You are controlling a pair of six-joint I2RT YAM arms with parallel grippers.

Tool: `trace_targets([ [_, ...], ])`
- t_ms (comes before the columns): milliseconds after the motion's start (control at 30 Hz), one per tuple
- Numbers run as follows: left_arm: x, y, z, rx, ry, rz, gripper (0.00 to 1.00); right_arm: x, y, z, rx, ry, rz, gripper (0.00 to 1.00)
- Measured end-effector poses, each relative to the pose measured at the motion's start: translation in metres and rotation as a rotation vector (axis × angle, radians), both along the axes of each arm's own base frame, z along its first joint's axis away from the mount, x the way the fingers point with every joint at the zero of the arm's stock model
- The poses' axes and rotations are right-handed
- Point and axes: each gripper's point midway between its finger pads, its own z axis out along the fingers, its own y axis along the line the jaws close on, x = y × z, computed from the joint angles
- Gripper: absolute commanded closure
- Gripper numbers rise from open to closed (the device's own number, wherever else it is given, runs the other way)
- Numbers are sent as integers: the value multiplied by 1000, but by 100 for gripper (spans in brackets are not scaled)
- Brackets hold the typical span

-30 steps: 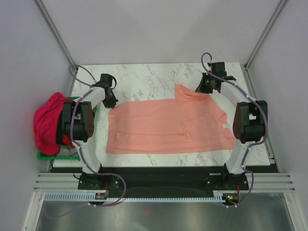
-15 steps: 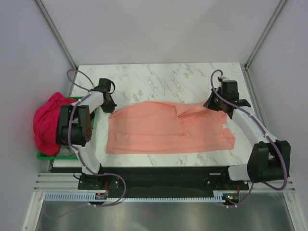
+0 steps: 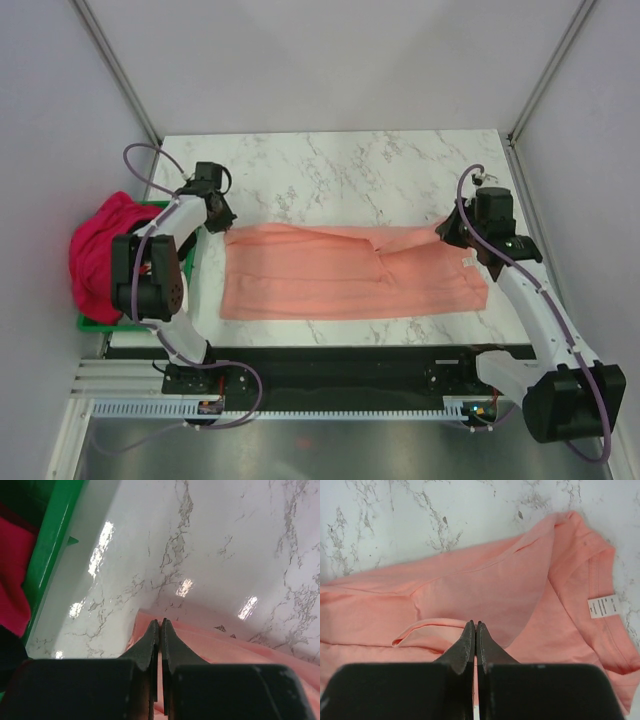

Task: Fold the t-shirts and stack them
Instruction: Fold the tshirt

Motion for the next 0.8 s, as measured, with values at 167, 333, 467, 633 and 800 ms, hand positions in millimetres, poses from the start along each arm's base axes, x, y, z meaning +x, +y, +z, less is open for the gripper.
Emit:
trace_targets([
  [167,-6,1,-2,5,8,-7,98,-23,-6,-17,20,32,-60,100],
  [333,-10,2,5,12,-8,-15,98,-43,-11,-26,50,35,-126,100],
  [467,-15,4,11,18,-22,-18,87,-53,-20,-32,53,30,-198,100],
  [633,-25,12,17,62,-37,-13,28,-62,-36,-34,28,23,-296,99],
  [800,-50,28,38,108,-105,46,8,-73,-51,-27,39,-25,-416,4],
])
